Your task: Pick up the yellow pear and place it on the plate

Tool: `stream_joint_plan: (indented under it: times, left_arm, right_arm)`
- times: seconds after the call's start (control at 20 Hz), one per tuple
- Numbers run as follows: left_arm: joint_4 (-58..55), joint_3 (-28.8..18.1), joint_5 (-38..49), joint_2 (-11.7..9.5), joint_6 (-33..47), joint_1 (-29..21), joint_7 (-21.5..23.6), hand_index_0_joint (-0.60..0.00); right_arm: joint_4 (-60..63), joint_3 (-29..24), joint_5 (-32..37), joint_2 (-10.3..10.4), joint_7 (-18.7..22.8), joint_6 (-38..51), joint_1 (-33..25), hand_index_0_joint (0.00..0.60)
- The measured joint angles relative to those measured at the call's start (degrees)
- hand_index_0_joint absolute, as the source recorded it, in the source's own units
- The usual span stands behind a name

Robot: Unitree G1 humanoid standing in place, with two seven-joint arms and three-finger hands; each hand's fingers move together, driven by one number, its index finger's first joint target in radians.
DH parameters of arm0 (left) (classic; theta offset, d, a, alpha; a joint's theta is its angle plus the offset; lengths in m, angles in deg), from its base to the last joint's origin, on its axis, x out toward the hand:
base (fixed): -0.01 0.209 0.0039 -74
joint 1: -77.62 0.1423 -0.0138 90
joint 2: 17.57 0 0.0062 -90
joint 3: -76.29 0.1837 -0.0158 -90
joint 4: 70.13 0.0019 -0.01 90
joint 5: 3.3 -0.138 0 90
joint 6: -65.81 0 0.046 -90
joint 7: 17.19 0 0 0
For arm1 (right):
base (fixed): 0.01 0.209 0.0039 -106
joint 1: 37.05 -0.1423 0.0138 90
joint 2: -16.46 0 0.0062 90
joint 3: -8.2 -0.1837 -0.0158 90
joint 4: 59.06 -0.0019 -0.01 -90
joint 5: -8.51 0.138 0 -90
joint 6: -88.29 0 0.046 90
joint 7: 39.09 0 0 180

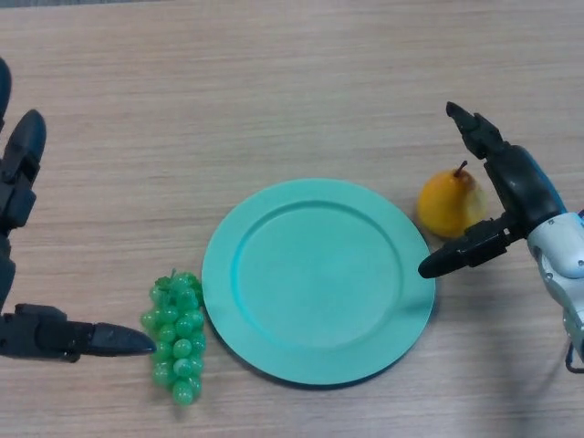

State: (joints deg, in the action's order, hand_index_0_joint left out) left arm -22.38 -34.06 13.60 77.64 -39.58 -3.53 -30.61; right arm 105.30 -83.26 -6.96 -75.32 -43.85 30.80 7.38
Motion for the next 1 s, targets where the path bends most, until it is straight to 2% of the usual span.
stream_joint_plan:
  times: [0.2, 0.25, 0.3, 0.4, 0.45, 0.5, 0.55, 0.6, 0.65, 0.7, 0.75, 0.8, 0.85, 0.9, 0.95, 1.0]
  left_arm:
    - [0.02, -0.02, -0.07, 0.00, 0.33, 0.28, 0.00, 0.000]
    - [0.02, -0.04, -0.05, 0.00, 0.33, 0.36, 0.00, 0.000]
    - [0.02, -0.28, -0.05, 0.00, 0.33, 0.41, 0.00, 0.000]
    - [0.02, -0.56, -0.04, -0.01, 0.34, 0.65, -0.04, 0.000]
    - [0.06, -0.56, -0.05, -0.01, 0.34, 0.80, -0.30, 0.000]
    - [0.07, -0.56, -0.05, -0.01, 0.34, 0.85, -0.52, 0.000]
    - [0.08, -0.57, -0.05, -0.01, 0.34, 0.96, -0.54, 0.000]
    - [0.08, -0.57, -0.05, -0.01, 0.34, 0.95, -0.54, 0.000]
    - [0.07, -0.56, -0.05, -0.01, 0.34, 0.92, -0.54, 0.000]
    - [0.05, -0.56, -0.04, -0.02, 0.32, 0.83, -0.54, 0.000]
    - [-0.02, -0.51, -0.02, -0.02, 0.30, 0.61, -0.58, 0.000]
    - [-0.03, -0.75, -0.03, -0.02, 0.30, 0.73, -0.58, 0.000]
    - [0.00, -0.61, -0.01, -0.03, 0.29, 0.58, -0.65, 0.000]
    - [-0.14, -0.87, 0.10, -0.02, 0.30, 0.87, -0.76, 0.000]
    - [-0.16, -0.97, 0.13, -0.03, 0.11, 0.84, -0.80, 0.000]
    - [-0.32, -1.16, 0.32, -0.02, 0.10, 1.10, -0.91, 0.000]
  right_arm:
    - [0.69, 0.08, -4.69, 0.50, 2.91, 0.01, -0.38, 0.000]
    - [1.12, 0.98, -6.75, 0.67, 5.00, -0.02, -0.49, 0.000]
    - [1.32, 3.94, -10.90, 0.61, 9.64, -0.03, -0.59, 0.000]
    - [1.92, 7.57, -19.79, 0.49, 13.77, -0.85, -1.54, 0.000]
    - [3.21, 9.45, -24.94, 0.33, 16.97, -1.08, -2.38, 0.101]
    - [3.25, 9.45, -25.39, 0.19, 17.22, -1.18, -2.41, 0.200]
    - [3.32, 9.54, -26.97, 0.12, 17.80, -1.93, -2.43, 0.350]
    - [3.31, 9.70, -29.21, 0.01, 18.99, -2.60, -2.44, 0.449]
    - [3.54, 11.25, -33.86, -0.39, 21.70, -4.23, -2.69, 0.600]
    - [1.97, 11.29, -38.07, -0.49, 22.44, -7.13, -2.44, 0.600]
    - [5.39, 11.49, -42.82, -0.88, 26.42, -8.29, -3.59, 0.600]
    - [1.77, 12.06, -43.95, -1.45, 26.74, -10.78, -2.25, 0.600]
    - [6.78, 12.23, -45.07, -2.00, 29.62, -9.61, -4.20, 0.600]
    - [1.16, 11.86, -45.05, -2.58, 27.35, -11.98, -2.04, 0.600]
    - [8.00, 11.46, -45.58, -2.77, 31.50, -9.32, -4.60, 0.600]
    - [2.39, 10.93, -46.30, -3.08, 29.52, -11.74, -2.52, 0.600]
